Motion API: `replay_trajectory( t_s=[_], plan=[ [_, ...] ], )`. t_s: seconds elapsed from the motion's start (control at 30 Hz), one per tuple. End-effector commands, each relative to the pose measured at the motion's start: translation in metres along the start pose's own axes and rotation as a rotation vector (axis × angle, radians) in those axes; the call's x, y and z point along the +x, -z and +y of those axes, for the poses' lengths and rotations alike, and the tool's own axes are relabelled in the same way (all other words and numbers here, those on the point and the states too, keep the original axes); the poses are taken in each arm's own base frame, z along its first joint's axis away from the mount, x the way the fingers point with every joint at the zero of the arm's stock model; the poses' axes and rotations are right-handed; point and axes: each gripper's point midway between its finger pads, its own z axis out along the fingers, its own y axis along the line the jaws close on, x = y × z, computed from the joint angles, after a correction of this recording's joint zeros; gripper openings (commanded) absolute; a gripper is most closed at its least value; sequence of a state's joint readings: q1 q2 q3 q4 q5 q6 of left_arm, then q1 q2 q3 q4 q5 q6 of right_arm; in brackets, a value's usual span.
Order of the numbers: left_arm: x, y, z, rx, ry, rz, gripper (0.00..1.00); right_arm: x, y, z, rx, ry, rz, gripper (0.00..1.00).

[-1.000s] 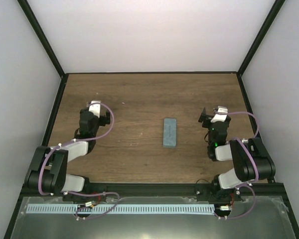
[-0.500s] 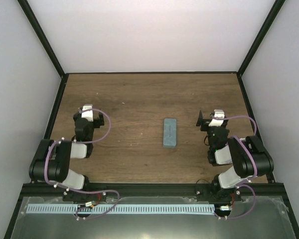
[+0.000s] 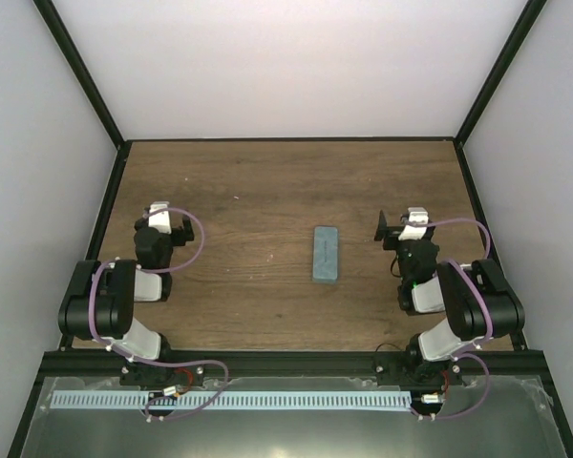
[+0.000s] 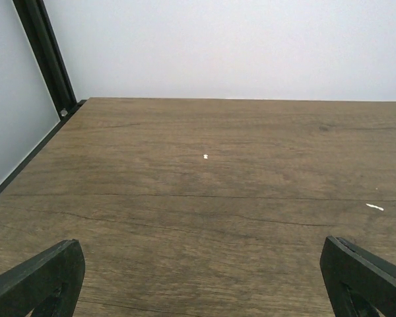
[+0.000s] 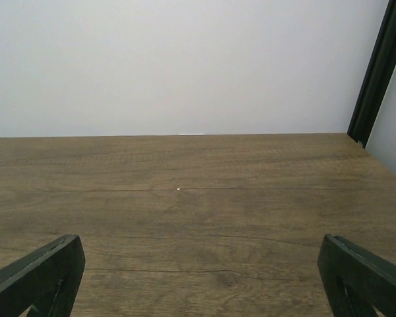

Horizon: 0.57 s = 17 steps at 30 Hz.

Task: Organize the sunglasses
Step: Reset both arms

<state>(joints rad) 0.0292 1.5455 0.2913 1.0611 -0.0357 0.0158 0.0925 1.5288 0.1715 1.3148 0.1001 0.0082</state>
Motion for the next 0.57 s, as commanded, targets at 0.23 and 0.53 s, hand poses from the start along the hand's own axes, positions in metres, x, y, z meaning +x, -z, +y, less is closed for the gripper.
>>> replay_trajectory(
  t_s=[0.23, 0.53],
  plan=[
    [-0.0151, -0.0015, -0.0059, 0.029, 0.003, -0.053, 1.00, -0.0058, -0.0140, -0.0006, -0.031, -0.011, 0.006, 1.00],
    [-0.0153, -0.0015, -0.0059, 0.029, 0.001, -0.054, 1.00, -0.0055, -0.0145, -0.0011, -0.034, -0.012, 0.009, 1.00]
  ],
)
